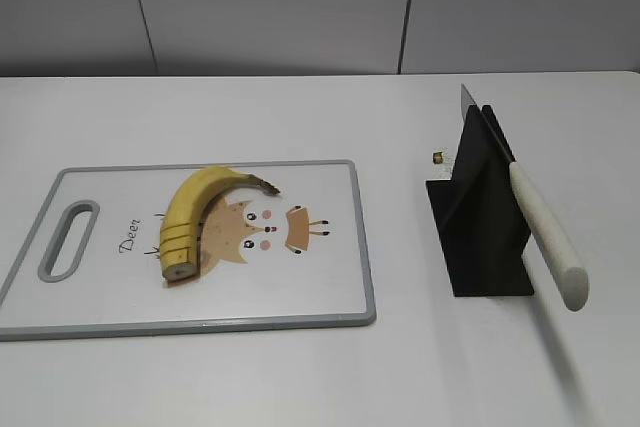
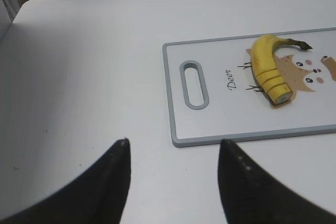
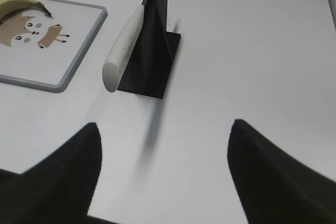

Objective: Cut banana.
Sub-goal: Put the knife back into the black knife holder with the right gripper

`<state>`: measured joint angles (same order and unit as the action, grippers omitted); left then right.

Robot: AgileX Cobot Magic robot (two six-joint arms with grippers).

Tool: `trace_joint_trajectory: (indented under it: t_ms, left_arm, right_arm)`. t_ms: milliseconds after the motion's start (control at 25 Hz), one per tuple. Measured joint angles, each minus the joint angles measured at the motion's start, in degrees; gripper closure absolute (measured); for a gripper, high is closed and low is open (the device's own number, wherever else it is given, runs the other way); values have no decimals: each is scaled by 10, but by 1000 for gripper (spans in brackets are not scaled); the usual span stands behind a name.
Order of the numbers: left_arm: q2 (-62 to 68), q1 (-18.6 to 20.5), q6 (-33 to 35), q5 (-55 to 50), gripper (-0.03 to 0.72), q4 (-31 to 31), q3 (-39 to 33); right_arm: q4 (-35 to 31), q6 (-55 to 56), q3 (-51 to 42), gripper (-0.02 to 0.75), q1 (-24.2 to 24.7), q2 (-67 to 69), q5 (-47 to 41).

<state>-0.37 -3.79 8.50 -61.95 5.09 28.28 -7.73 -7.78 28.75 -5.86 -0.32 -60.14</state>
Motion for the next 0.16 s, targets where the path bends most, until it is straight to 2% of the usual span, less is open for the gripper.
trace_joint_trajectory:
  t_ms: [160]
  left_arm:
    - [0,0,0,0,168,0,0]
  right_arm:
    - [0,0,0,169,0,0,0]
